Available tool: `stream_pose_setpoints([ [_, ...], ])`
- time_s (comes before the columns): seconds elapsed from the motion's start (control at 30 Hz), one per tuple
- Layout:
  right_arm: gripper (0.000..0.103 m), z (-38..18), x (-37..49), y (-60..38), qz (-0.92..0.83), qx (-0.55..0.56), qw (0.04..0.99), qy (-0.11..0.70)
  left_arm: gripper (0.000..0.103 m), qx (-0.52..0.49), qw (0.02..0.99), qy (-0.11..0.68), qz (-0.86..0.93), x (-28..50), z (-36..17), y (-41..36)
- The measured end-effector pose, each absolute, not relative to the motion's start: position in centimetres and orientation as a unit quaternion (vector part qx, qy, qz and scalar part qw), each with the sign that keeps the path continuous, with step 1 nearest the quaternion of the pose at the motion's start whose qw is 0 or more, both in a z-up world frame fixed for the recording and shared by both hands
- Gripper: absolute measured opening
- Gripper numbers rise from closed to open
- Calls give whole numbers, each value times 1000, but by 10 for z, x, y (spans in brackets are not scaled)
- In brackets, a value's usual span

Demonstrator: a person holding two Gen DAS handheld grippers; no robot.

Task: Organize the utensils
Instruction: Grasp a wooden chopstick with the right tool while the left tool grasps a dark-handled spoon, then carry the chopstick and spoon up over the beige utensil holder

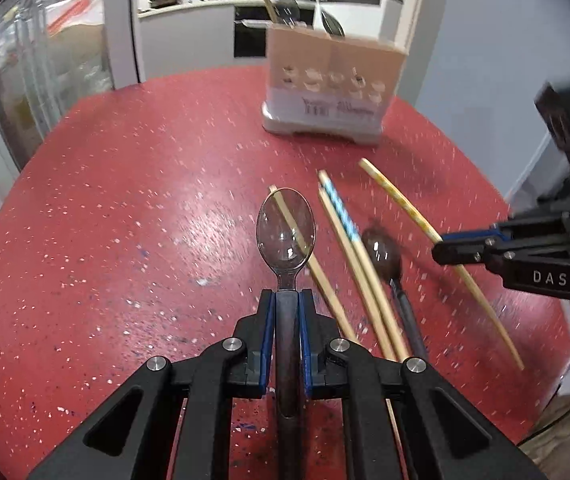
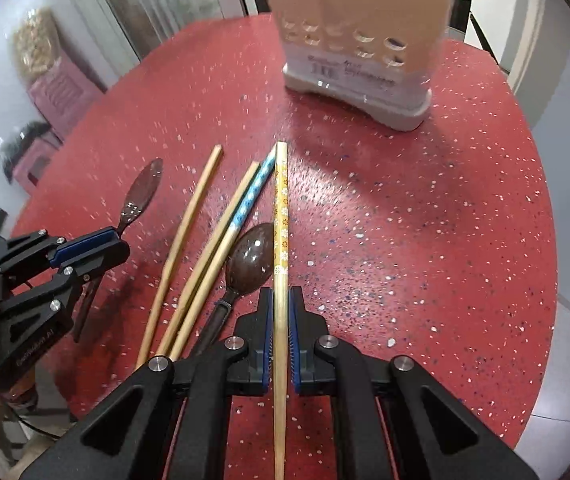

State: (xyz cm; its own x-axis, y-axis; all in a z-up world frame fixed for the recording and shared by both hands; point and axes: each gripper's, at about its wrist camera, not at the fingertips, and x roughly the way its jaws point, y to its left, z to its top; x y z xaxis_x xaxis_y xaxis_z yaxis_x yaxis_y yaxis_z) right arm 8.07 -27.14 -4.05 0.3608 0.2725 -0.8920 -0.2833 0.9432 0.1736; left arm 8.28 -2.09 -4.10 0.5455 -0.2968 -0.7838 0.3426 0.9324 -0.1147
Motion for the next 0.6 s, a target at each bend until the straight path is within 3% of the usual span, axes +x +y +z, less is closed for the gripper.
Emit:
stream_pose_setpoints([
  [0.6, 8, 45, 94, -309, 198, 93, 874, 434, 37, -54, 914, 365, -169, 116, 38, -13],
])
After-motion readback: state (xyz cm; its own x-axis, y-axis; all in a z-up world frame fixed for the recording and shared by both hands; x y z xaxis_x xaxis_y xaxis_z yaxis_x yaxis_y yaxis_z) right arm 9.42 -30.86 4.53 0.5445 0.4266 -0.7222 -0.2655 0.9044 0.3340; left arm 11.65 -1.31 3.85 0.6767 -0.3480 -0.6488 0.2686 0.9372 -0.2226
